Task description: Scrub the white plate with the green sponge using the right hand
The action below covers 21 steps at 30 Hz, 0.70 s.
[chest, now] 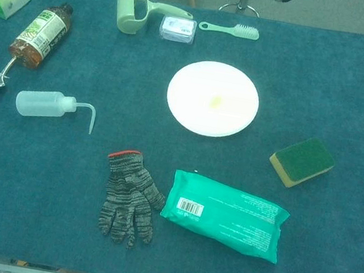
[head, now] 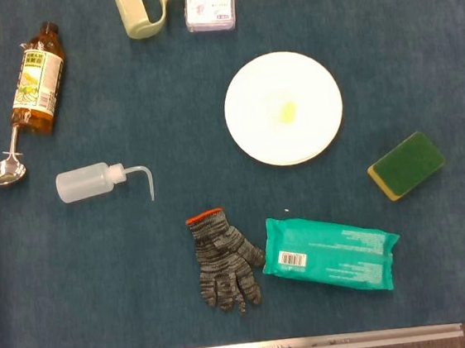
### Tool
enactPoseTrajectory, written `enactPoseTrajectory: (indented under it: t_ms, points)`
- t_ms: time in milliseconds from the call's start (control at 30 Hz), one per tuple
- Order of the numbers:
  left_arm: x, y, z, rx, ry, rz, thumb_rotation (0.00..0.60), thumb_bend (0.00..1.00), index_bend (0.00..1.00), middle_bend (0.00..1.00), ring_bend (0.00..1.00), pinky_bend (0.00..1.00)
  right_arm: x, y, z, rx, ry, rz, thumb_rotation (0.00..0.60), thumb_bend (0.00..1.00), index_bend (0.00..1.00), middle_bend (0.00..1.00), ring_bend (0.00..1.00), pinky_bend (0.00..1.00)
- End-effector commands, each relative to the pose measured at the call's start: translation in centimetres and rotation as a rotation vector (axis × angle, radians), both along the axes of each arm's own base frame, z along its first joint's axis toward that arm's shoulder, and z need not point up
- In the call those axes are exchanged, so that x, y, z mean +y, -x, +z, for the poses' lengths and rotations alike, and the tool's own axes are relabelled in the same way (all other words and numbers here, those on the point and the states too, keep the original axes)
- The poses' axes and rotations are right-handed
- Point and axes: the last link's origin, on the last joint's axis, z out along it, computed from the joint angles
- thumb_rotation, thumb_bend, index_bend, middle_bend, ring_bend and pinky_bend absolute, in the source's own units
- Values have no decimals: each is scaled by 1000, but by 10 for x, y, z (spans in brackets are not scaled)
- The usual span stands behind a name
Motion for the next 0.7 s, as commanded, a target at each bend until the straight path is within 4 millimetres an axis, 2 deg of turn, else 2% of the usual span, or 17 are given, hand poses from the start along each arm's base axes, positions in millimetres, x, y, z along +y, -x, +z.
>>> enactPoseTrajectory:
  t_ms: [33,133,233,367,533,700]
  points:
    - [0,1,-1,-2,2,4,600,0,41,0,0,3,-18,-2,-5,-2,-65,16,600,70,399,352,227,143]
    - [0,3,-3,-7,3,9,600,0,41,0,0,4,-35,-3,-12,-5,-103,24,600,5,350,341,227,143]
    - [1,4,-4,-13,4,14,600,0,41,0,0,4,-54,-6,-19,3,-135,39,600,0,322,315,221,143]
    - [0,6,-4,-19,-2,15,600,0,41,0,0,4,-69,-12,-29,15,-187,52,600,0,280,263,179,144]
    - [0,7,-4,-29,-6,20,600,0,41,0,0,4,-82,-22,-45,34,-257,75,600,0,246,217,135,145]
    - [-1,10,-6,-36,-3,29,600,0,41,0,0,4,-89,-39,-53,7,-285,125,600,0,239,205,125,145]
